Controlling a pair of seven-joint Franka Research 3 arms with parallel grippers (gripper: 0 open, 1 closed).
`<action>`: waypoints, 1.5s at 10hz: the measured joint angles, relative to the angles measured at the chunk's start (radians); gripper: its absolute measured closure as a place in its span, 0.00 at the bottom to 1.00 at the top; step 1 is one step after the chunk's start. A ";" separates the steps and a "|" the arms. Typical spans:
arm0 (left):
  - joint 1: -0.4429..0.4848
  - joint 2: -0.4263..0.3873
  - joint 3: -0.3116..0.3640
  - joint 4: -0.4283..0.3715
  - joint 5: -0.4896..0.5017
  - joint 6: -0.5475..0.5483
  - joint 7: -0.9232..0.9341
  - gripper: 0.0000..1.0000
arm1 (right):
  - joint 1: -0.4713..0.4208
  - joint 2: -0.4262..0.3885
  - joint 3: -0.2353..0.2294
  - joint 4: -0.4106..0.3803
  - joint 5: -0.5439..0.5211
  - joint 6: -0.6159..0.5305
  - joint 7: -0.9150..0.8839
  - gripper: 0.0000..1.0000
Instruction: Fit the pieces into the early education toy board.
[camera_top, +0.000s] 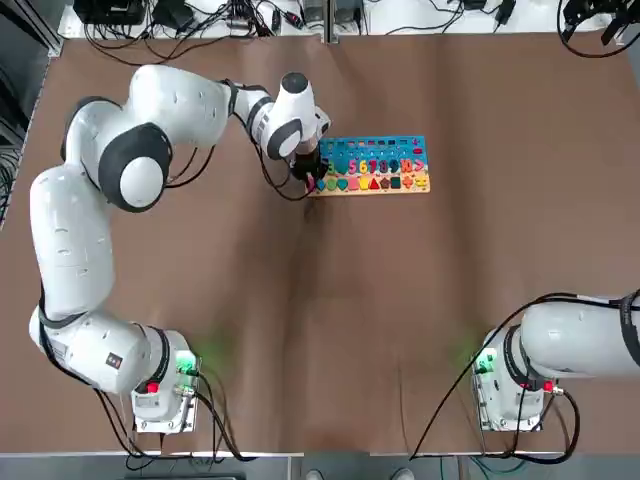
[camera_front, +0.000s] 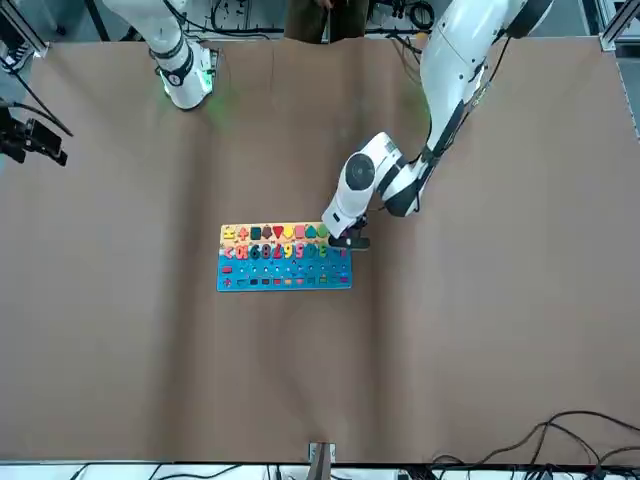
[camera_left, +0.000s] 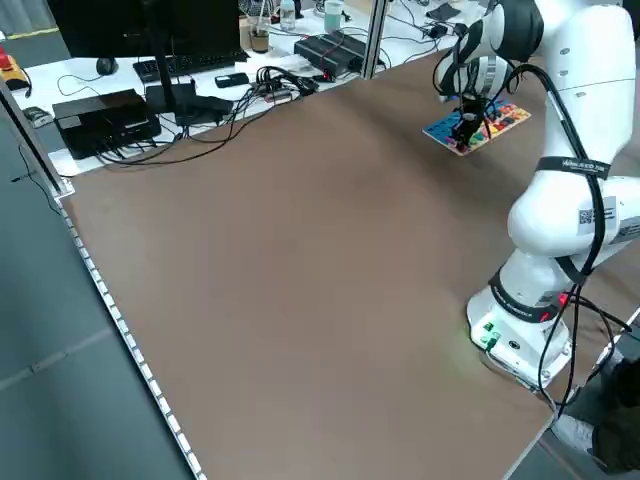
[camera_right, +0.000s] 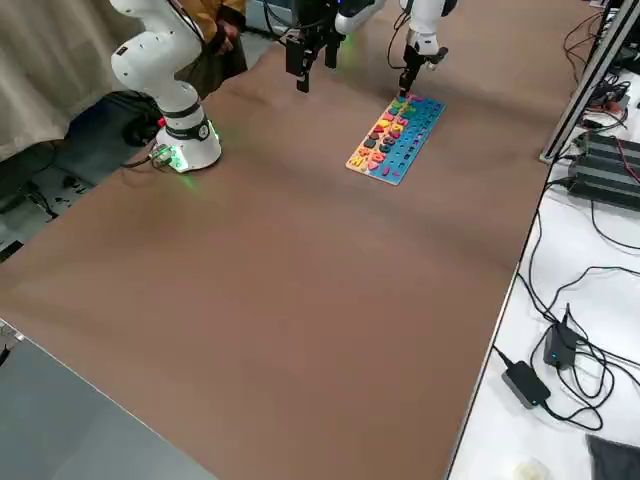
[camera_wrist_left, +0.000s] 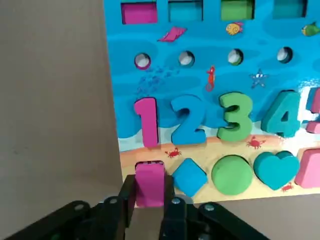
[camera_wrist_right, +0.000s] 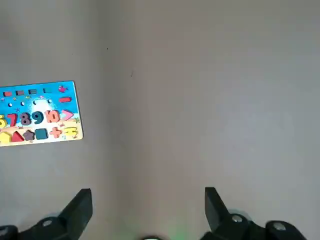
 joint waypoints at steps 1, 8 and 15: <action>0.000 0.000 0.001 0.002 0.000 0.000 0.000 0.74 | 0.000 0.000 0.000 0.000 0.000 0.000 0.000 0.01; -0.001 0.014 0.002 0.020 0.000 0.000 -0.002 0.74 | 0.000 0.000 0.000 0.000 0.000 0.000 0.000 0.01; -0.004 0.014 0.001 0.020 0.000 -0.005 -0.011 0.74 | 0.000 0.001 0.000 0.000 0.000 0.000 0.000 0.01</action>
